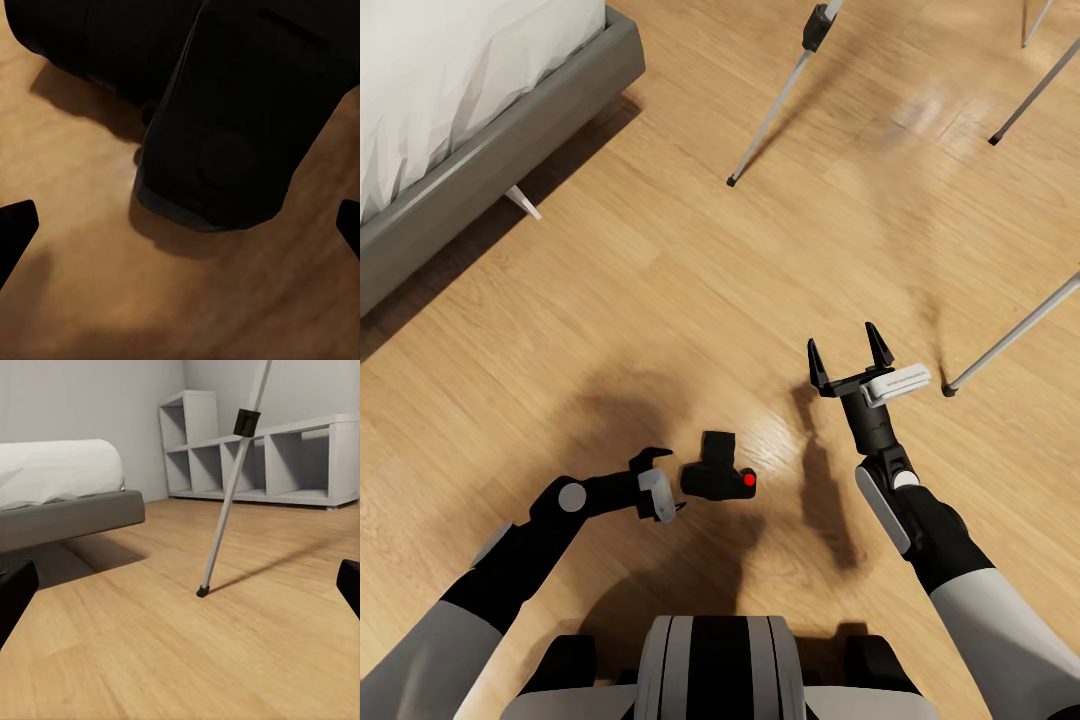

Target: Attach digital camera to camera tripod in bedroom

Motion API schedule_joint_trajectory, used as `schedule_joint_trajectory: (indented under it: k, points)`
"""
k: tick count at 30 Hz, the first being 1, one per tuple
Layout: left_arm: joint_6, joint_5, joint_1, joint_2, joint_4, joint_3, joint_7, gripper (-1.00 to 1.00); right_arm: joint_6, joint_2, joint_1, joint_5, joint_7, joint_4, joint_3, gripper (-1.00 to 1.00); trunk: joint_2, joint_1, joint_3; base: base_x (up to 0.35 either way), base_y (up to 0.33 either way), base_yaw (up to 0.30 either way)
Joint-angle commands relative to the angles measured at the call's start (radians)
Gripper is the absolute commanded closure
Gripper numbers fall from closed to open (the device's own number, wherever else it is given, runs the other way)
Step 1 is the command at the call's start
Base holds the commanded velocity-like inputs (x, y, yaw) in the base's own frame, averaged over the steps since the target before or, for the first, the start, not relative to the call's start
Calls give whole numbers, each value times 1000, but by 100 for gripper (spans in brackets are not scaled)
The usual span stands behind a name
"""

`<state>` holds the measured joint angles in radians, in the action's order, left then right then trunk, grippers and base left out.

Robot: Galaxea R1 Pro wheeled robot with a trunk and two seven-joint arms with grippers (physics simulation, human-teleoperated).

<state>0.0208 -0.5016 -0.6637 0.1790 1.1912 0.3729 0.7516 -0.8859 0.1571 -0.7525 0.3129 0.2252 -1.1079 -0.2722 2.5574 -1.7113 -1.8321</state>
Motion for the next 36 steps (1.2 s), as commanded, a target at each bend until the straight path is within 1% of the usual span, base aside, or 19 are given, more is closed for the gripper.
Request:
schedule_joint_trajectory:
  k: [1, 8, 18, 36]
  points:
    - [2, -5, 0, 1, 1, 1, 2, -100, -2, 1, -1, 11, 6, 0, -3, -100, 0, 0, 0, 0, 0, 0]
    - [2, -5, 0, 0, 1, 1, 2, -100, -2, 1, -1, 11, 6, 0, -3, -100, 0, 0, 0, 0, 0, -23]
    - [2, -5, 0, 0, 2, 1, 2, -100, -2, 1, -1, 11, 6, 0, -3, -100, 0, 0, 0, 0, 0, -126]
    - [3, -5, 0, -3, 1, 1, 4, -100, -2, 1, -1, 11, 6, 0, -3, -100, 0, 0, 0, 0, 0, -6]
